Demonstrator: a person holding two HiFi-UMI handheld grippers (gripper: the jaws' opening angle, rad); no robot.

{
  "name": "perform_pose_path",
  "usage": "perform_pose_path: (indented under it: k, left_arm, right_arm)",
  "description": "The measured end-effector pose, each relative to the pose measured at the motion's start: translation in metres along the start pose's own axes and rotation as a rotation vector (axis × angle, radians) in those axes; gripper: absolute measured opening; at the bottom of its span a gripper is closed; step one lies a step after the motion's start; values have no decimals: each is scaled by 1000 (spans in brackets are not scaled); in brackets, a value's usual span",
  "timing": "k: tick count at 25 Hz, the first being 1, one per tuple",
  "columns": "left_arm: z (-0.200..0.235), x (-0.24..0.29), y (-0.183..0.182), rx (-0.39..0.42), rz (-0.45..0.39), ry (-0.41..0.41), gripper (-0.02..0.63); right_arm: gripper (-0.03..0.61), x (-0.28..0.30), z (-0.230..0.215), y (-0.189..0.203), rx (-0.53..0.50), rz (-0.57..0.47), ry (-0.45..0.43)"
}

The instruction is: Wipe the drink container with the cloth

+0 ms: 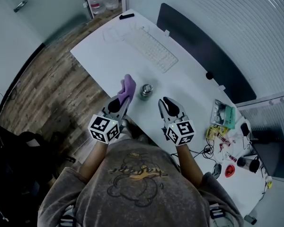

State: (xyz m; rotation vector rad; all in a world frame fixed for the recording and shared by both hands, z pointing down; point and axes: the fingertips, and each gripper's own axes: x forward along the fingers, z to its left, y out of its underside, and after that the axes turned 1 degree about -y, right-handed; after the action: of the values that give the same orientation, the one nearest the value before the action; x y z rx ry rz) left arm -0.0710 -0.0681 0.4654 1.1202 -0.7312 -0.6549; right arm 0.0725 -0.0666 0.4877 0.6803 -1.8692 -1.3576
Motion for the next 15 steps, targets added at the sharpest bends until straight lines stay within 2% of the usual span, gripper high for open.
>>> perform_pose_path:
  k: [5, 12, 15]
  left_arm:
    - [8, 15, -2, 0, 10, 28, 52]
    - [22, 29, -3, -14, 15, 43, 52]
    - [25, 35, -2, -23, 21, 52, 52]
  right_arm:
    - [144, 14, -3, -2, -6, 25, -46]
    - [354, 35, 4, -13, -55, 59, -145]
    - [397, 44, 11, -14, -115, 110, -210]
